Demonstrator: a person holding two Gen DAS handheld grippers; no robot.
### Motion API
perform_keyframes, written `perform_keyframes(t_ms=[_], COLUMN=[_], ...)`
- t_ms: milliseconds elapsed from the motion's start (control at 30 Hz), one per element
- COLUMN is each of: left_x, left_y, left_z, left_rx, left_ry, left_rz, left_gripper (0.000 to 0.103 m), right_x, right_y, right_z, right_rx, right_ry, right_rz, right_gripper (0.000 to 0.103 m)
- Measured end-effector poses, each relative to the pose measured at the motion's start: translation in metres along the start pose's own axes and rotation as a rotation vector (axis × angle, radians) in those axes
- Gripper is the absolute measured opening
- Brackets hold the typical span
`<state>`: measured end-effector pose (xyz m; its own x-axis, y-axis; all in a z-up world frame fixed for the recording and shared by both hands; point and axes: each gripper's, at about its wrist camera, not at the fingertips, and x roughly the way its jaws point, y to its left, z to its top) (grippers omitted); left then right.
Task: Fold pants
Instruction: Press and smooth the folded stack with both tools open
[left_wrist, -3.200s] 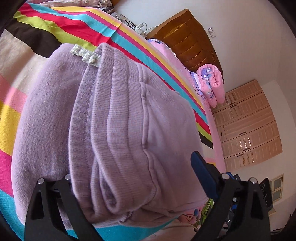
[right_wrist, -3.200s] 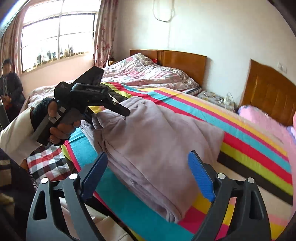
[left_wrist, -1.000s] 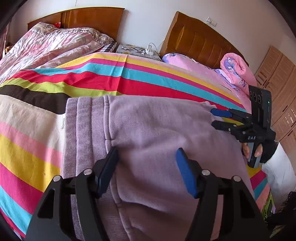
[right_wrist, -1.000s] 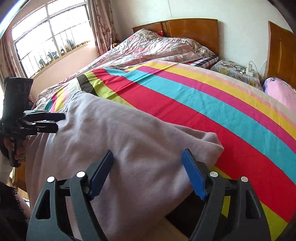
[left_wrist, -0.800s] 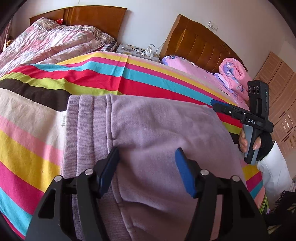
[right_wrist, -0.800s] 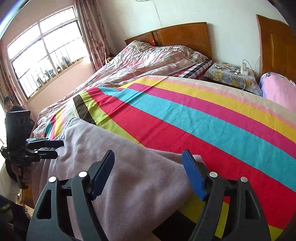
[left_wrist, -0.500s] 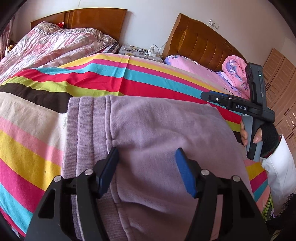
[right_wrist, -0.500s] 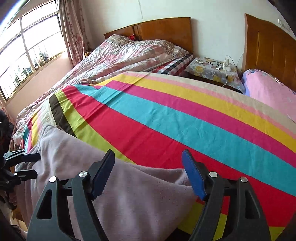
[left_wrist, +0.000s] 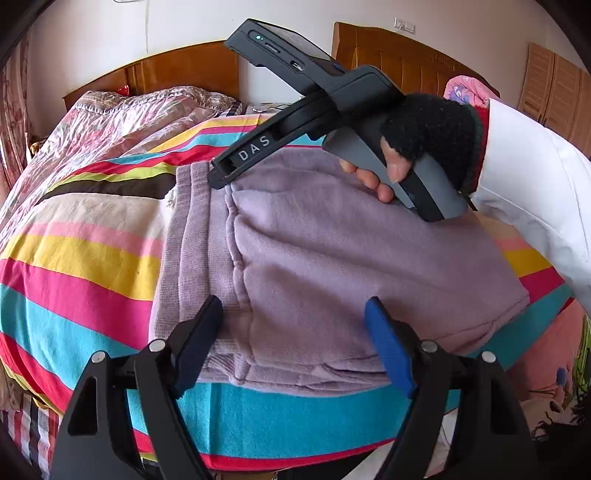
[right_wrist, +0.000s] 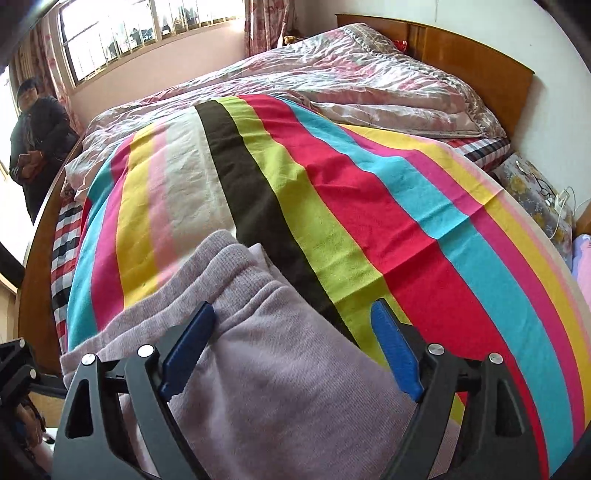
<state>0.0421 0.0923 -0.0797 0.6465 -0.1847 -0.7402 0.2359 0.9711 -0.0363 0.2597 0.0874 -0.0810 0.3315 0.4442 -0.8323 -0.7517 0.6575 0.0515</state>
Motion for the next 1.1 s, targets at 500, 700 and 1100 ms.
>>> perform_keyframes(t_ms=[500,700,1100], left_x=[0.014,0.016,0.02], left_y=[-0.013,-0.017,-0.024], left_z=[-0.002,-0.006,-0.008], left_rx=[0.051,0.061,0.045], left_ry=[-0.017,-0.024,-0.036], left_rz=[0.013,0.043,0.097], left_gripper=[0.101,0.102,0.102], right_x=[-0.164,-0.134,-0.133], right_y=[0.043,0.054,0.055], right_z=[-0.186,-0.252,-0.264], right_rx=[0.272,0.372,0.343], right_ry=[-0.197,-0.21,-0.285], right_rz=[-0.226,-0.312,-0.299], right_gripper=[0.086,0.088,0.089])
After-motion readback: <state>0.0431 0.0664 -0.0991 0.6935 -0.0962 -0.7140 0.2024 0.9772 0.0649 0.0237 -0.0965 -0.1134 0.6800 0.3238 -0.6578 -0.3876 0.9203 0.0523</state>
